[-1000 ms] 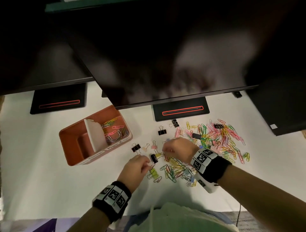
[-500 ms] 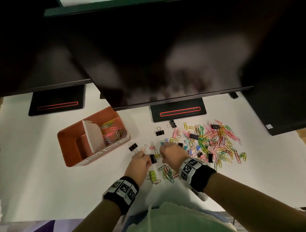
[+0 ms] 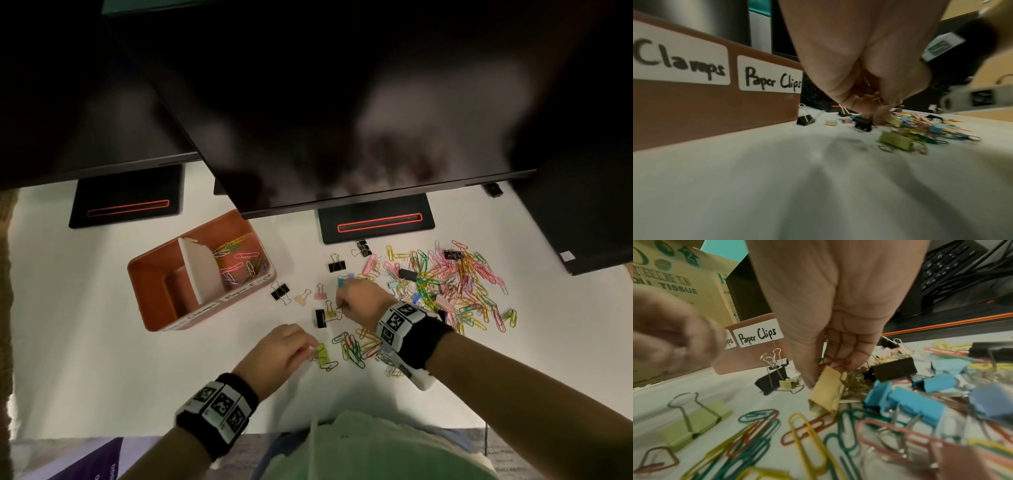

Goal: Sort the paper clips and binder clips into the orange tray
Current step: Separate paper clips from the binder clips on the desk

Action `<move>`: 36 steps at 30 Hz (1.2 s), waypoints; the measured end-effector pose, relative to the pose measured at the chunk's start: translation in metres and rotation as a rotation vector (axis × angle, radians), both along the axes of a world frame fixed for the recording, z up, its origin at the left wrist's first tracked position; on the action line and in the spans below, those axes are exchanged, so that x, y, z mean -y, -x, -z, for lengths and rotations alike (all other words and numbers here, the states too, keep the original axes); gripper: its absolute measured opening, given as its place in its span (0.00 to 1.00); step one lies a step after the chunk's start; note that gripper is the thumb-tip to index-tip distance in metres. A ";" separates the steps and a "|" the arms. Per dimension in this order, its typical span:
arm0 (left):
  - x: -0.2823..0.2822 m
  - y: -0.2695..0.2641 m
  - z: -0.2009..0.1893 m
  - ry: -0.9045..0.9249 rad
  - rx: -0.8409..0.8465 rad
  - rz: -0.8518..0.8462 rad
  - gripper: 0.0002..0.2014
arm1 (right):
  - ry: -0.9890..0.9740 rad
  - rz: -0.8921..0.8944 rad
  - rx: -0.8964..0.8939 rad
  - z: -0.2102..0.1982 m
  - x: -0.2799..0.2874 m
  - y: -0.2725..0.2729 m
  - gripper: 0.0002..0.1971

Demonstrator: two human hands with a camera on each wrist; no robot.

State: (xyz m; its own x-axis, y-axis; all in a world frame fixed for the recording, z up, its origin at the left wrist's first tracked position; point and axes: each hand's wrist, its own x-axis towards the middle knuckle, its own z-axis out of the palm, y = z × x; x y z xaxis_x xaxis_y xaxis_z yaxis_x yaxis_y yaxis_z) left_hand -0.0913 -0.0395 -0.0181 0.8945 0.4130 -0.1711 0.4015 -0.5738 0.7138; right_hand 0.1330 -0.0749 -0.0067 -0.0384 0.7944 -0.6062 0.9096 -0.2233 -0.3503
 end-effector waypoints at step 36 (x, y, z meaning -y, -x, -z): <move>-0.096 0.009 -0.097 -0.184 -0.023 -0.684 0.06 | -0.501 0.138 -0.330 -0.087 -0.100 0.057 0.12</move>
